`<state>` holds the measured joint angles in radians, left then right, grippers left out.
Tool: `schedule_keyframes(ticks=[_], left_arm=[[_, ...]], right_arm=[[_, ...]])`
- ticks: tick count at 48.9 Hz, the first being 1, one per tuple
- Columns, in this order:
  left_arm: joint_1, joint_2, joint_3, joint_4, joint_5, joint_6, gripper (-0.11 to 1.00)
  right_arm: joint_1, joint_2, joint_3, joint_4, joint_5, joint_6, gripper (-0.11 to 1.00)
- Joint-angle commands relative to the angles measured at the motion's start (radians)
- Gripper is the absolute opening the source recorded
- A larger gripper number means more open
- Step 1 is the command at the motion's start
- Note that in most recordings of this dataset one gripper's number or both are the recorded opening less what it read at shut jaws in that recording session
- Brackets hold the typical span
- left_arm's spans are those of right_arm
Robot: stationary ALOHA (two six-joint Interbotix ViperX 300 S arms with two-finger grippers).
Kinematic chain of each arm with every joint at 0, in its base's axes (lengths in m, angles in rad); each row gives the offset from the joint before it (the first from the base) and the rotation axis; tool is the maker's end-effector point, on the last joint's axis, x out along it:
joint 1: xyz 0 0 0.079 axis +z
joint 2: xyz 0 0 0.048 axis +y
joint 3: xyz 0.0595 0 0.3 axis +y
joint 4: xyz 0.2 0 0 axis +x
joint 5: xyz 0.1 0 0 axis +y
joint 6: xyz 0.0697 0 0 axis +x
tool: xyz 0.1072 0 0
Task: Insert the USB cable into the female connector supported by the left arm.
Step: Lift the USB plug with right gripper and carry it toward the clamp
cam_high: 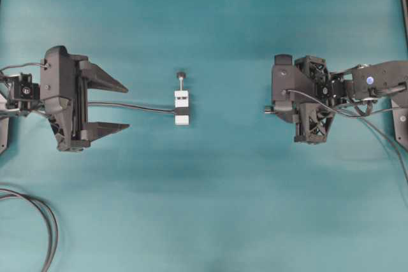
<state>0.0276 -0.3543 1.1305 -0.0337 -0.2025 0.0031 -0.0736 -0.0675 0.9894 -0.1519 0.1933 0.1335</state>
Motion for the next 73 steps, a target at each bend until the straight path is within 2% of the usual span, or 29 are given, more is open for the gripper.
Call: schedule_keyframes(ticks=[1,4,14,23,32,45,58,73], left_arm=[[0.002,-0.011,-0.008,0.002,-0.003,0.008,0.96],[0.000,-0.011,-0.006,0.002,-0.002,0.008,0.96],[0.000,-0.011,-0.003,0.002,-0.002,0.008,0.96],[0.000,0.000,0.017,0.002,-0.012,0.006,0.96],[0.002,0.023,0.046,0.000,-0.087,-0.002,0.96],[0.015,0.095,0.051,0.002,-0.167,-0.002,0.96],[0.028,0.235,0.049,0.002,-0.334,0.014,0.96],[0.063,0.457,0.043,0.002,-0.684,0.123,0.96]], right_arm=[[0.011,-0.014,-0.011,-0.003,-0.012,-0.011,0.26],[0.018,-0.014,-0.011,-0.003,-0.023,-0.017,0.20],[0.031,-0.014,-0.021,-0.003,-0.026,-0.023,0.20],[0.029,-0.014,-0.075,-0.003,0.000,-0.034,0.20],[0.028,-0.008,-0.158,-0.003,0.063,-0.081,0.20],[0.028,0.046,-0.218,-0.003,0.086,-0.086,0.20],[0.028,0.103,-0.282,-0.003,0.092,-0.086,0.20],[0.025,0.118,-0.337,-0.012,0.138,-0.087,0.20]])
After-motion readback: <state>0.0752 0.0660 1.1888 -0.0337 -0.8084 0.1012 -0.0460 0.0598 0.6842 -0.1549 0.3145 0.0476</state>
